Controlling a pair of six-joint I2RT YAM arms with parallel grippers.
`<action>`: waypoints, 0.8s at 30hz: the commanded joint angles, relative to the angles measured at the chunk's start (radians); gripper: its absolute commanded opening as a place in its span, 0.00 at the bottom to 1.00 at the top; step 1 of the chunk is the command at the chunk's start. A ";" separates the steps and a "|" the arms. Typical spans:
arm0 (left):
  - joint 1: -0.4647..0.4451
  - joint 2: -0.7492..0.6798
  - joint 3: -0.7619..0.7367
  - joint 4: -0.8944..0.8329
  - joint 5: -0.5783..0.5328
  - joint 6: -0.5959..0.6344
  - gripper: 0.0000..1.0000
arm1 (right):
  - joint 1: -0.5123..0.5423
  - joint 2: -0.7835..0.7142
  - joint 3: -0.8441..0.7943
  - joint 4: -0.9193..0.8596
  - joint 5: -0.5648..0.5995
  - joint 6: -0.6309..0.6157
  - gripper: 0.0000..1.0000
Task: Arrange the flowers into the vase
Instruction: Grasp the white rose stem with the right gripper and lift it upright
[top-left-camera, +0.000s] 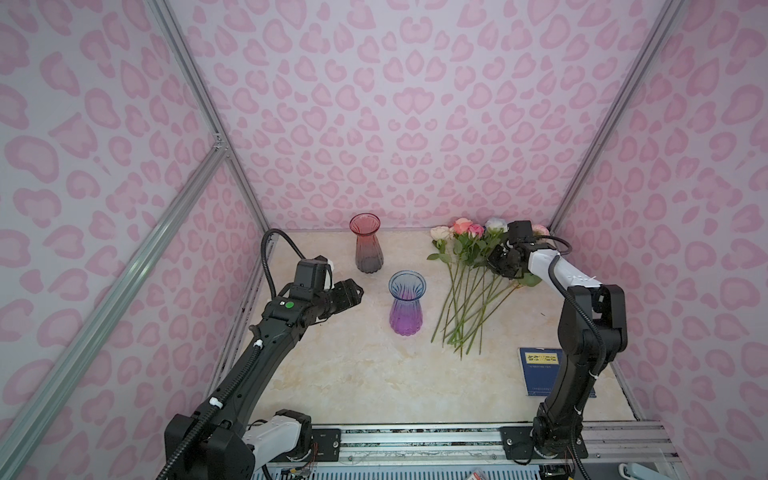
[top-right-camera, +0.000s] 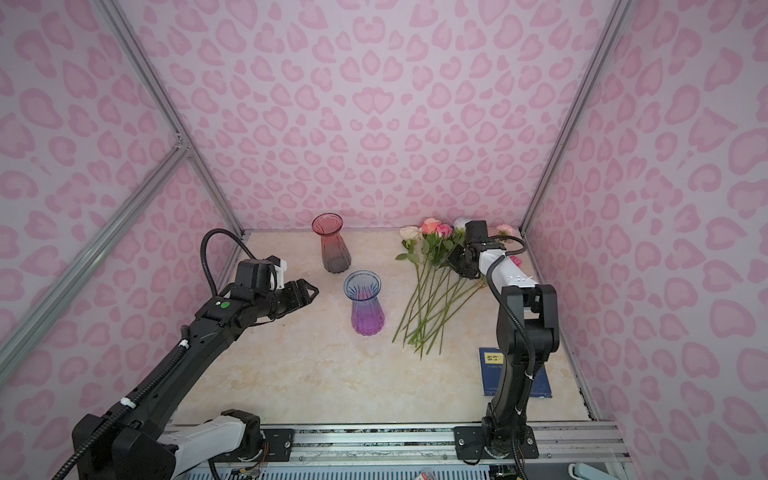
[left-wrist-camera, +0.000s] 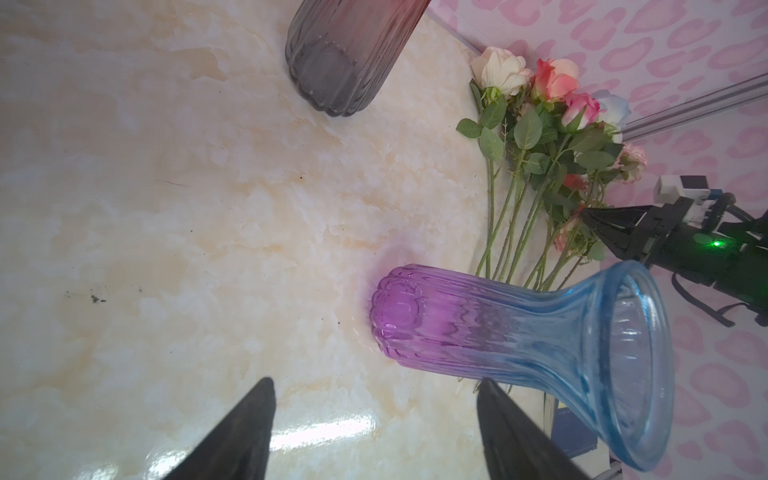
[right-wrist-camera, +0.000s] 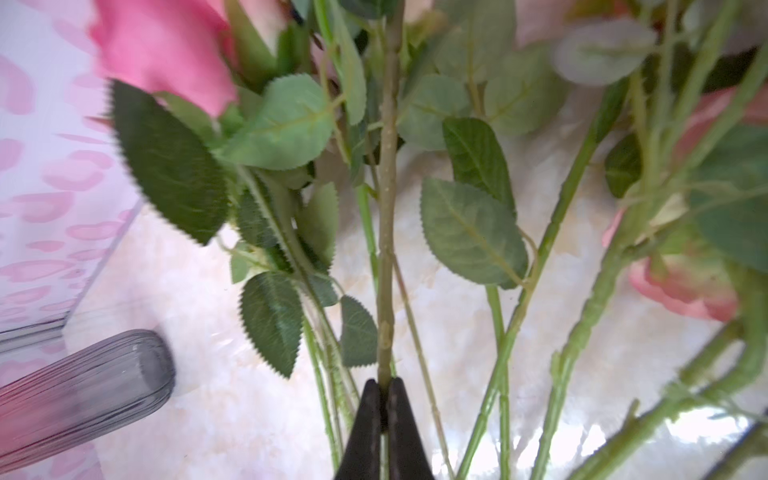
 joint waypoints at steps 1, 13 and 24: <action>0.003 0.000 0.020 -0.001 0.000 0.015 0.77 | 0.003 -0.059 -0.005 0.017 -0.024 -0.006 0.00; 0.004 -0.019 0.021 0.017 0.007 0.014 0.77 | 0.070 -0.338 -0.086 0.074 -0.049 -0.058 0.00; 0.021 -0.101 -0.078 0.097 -0.107 -0.023 0.79 | 0.326 -0.508 -0.022 0.149 0.213 -0.204 0.00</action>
